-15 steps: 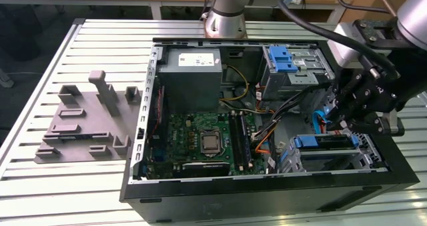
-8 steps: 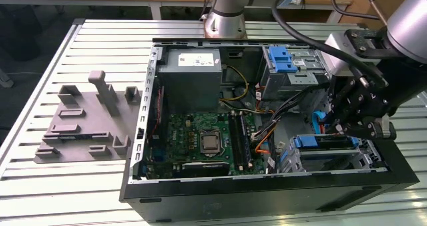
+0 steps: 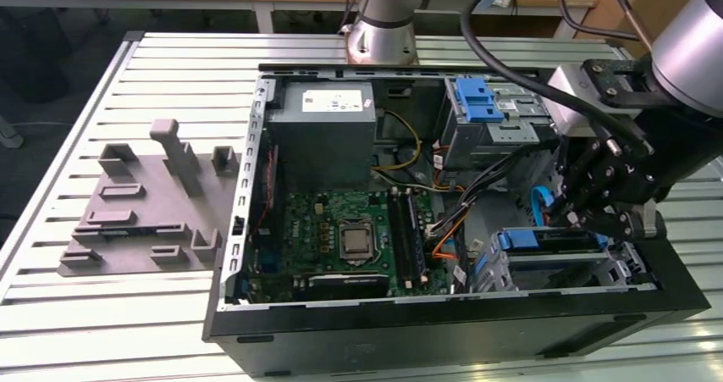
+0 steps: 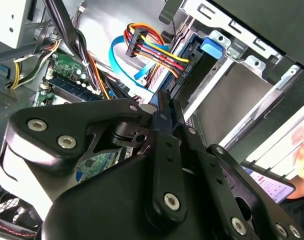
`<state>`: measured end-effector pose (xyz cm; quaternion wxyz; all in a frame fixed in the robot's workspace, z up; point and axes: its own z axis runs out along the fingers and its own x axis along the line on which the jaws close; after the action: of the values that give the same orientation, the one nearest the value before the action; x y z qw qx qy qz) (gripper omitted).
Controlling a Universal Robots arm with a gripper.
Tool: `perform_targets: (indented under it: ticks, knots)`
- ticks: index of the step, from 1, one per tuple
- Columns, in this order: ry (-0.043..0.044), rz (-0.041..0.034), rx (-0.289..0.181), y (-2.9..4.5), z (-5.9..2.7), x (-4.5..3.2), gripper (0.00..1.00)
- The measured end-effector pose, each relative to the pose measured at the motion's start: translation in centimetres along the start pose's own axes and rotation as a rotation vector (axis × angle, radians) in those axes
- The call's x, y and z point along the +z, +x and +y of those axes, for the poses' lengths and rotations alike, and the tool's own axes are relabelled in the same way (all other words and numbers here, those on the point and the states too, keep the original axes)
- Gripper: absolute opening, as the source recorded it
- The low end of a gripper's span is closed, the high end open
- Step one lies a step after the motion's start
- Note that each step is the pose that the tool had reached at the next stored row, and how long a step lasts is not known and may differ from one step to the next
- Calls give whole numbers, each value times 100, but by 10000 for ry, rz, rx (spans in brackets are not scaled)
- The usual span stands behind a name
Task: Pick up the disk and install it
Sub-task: 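Insert the second disk wire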
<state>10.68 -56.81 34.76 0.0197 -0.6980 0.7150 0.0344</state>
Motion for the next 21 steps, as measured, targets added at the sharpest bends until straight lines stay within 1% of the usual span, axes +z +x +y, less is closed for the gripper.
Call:
perform_targets:
  ticks: [5,7,11,17,21]
  knots:
    - [11,1,-1,23,-4,40,16]
    - [41,5,-3,24,-4,41,16]
    - [42,1,-3,24,-19,49,16]
    - [70,2,-7,29,-29,97,16]
    - [72,4,-6,31,-40,113,16]
